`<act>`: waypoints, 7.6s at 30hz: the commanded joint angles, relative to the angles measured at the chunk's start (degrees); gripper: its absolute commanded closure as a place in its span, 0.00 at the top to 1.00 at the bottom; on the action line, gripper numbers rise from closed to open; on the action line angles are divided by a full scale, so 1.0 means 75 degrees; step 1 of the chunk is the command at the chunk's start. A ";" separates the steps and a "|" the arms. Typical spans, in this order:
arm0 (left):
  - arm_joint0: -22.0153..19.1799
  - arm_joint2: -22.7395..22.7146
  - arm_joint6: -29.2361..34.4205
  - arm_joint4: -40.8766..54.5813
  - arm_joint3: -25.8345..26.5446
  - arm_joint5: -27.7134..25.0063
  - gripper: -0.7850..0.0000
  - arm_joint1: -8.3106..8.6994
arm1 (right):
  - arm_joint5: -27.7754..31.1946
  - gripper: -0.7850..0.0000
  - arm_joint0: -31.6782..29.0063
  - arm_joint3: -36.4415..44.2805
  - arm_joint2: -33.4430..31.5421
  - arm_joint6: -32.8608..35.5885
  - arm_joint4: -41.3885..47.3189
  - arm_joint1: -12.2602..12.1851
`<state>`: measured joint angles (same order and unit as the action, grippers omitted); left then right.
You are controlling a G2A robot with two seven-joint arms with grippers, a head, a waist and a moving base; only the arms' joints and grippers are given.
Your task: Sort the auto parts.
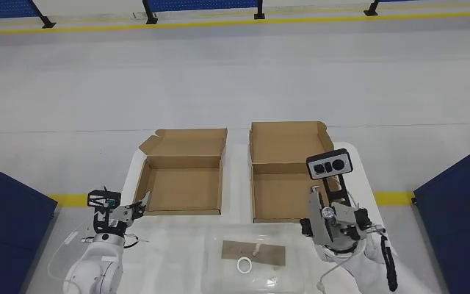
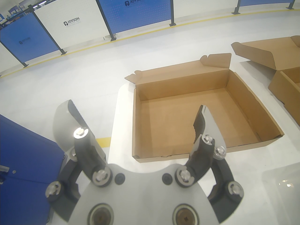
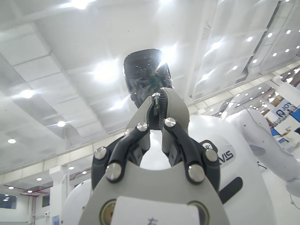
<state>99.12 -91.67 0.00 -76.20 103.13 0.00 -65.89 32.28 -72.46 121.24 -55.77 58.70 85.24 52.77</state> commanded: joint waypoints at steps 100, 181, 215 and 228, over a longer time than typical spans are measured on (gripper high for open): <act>0.0000 0.0000 0.0000 0.0000 0.0000 0.0000 1.00 0.0000 | -0.6370 0.00 -0.1929 0.0602 -0.3503 -0.2942 -1.2170 0.0001; 0.0000 0.0000 0.0000 0.0000 0.0000 0.0000 1.00 0.0000 | -0.9782 0.00 0.3798 -0.7651 0.1813 -0.2447 -1.4779 0.1951; 0.0000 0.0000 0.0000 0.0000 0.0000 0.0000 1.00 0.0000 | -0.9532 0.10 0.4055 -0.8910 0.1699 -0.2687 -1.4723 0.2500; 0.0000 0.0000 0.0000 0.0000 0.0000 0.0000 1.00 0.0000 | -0.9559 0.36 0.3863 -0.8537 0.1453 -0.2611 -1.4978 0.2492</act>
<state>99.12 -91.67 0.00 -76.20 103.13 0.00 -65.89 -39.34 -43.25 56.68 -44.61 39.02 -26.88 71.56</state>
